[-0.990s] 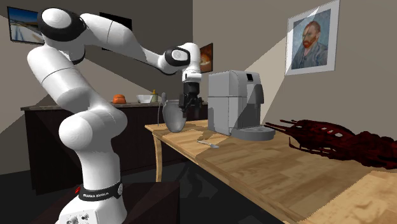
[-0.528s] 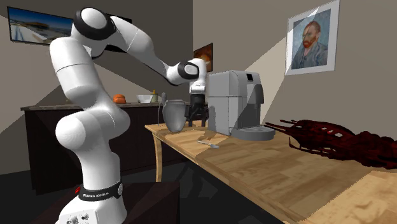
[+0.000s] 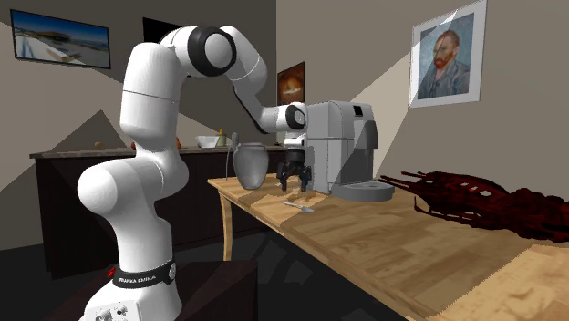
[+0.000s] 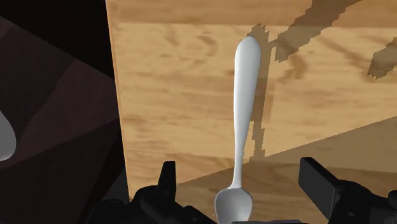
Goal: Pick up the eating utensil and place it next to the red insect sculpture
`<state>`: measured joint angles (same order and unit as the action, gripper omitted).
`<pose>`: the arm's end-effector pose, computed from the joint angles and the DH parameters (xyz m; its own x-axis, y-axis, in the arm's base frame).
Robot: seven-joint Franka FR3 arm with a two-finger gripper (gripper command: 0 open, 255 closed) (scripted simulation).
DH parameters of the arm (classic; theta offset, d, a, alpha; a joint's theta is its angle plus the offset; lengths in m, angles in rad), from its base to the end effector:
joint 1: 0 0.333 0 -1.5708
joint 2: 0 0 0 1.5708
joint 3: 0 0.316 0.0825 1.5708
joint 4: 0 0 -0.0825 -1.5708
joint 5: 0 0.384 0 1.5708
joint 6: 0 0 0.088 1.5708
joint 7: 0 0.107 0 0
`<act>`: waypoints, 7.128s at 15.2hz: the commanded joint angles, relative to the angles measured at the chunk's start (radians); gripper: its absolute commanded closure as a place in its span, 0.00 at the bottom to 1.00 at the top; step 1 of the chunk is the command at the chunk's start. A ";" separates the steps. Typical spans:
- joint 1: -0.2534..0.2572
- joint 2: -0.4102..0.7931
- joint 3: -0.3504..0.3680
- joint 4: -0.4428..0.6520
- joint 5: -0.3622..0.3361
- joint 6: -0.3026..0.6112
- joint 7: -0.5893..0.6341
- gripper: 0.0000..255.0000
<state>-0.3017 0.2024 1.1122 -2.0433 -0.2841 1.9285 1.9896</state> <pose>0.3995 0.3723 0.3803 0.5082 -0.8507 0.1340 -0.8588 -0.4888 0.1533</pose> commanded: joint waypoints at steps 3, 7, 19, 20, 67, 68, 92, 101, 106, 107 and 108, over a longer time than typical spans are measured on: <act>0.053 0.082 -0.045 0.006 -0.078 0.027 0.081 0.00; 0.062 0.106 -0.063 -0.028 -0.108 0.072 0.101 0.00; 0.063 0.109 -0.066 -0.033 -0.112 0.078 0.104 1.00; 0.064 0.110 -0.066 -0.032 -0.113 0.078 0.104 1.00; -0.051 -0.141 0.036 0.361 0.137 -0.408 -0.112 1.00; -0.051 -0.141 0.036 0.362 0.137 -0.409 -0.112 1.00; -0.332 -0.144 -0.254 0.361 0.062 -0.318 -0.671 1.00; -0.358 0.054 -0.324 0.559 -0.085 -0.353 -0.779 1.00; -0.337 0.193 -0.369 0.734 -0.172 -0.401 -0.845 1.00; -0.329 0.224 -0.379 0.777 -0.190 -0.414 -0.860 1.00; -0.319 0.256 -0.389 0.824 -0.208 -0.428 -0.876 1.00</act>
<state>-0.6334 0.4232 0.7334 -1.2750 -0.4711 1.5208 1.1302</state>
